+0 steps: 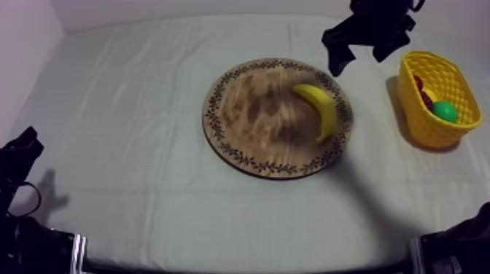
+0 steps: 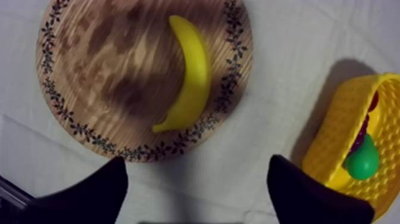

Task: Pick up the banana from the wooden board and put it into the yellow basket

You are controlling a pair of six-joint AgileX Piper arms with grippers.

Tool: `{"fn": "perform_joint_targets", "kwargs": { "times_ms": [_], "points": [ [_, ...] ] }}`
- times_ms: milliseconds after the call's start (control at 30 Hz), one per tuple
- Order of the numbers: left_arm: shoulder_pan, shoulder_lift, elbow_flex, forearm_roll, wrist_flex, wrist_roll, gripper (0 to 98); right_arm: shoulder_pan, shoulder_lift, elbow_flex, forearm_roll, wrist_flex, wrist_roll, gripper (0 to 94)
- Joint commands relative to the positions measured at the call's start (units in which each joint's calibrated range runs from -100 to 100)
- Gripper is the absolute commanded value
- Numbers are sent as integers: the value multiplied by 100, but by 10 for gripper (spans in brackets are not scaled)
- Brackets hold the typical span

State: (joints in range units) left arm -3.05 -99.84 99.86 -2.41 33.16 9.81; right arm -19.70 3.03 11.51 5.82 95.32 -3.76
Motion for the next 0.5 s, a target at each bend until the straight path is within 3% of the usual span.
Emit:
{"fn": "perform_joint_targets", "kwargs": {
  "times_ms": [0,467],
  "points": [
    [-2,2,3,-1,-1,-1,1,-9,84,48,-20,-50,9,783],
    [-2,2,3,-1,-1,-1,1,0,1232,523,-139,-985,-98,754]
  ]
}}
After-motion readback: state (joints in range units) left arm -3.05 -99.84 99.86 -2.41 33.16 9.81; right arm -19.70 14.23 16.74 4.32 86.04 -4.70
